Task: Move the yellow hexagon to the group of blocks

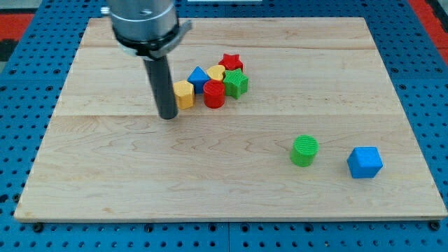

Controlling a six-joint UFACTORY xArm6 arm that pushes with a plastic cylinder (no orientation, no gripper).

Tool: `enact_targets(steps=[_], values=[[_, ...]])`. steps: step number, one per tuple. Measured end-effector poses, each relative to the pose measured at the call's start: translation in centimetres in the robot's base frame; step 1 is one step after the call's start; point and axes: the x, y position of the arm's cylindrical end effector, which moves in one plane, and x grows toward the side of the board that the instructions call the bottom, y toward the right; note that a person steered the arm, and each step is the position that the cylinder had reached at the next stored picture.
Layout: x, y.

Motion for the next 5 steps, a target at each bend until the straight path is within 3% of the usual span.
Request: enact_targets(steps=[1, 2, 3, 5], values=[[-0.1, 3.9], [-3.0, -0.1], [-4.3, -7.7], [-9.9, -5.9]])
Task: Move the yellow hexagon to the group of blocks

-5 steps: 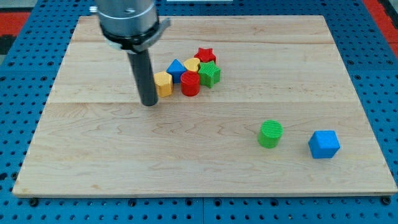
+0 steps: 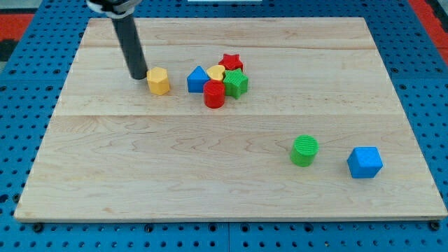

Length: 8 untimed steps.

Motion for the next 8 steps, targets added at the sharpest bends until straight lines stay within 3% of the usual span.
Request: enact_targets(steps=[1, 2, 3, 5, 7, 8], values=[[-0.3, -1.0], [2.8, -5.3], [8.1, -2.5], [4.5, 5.8], [2.7, 5.6], [2.8, -0.1]])
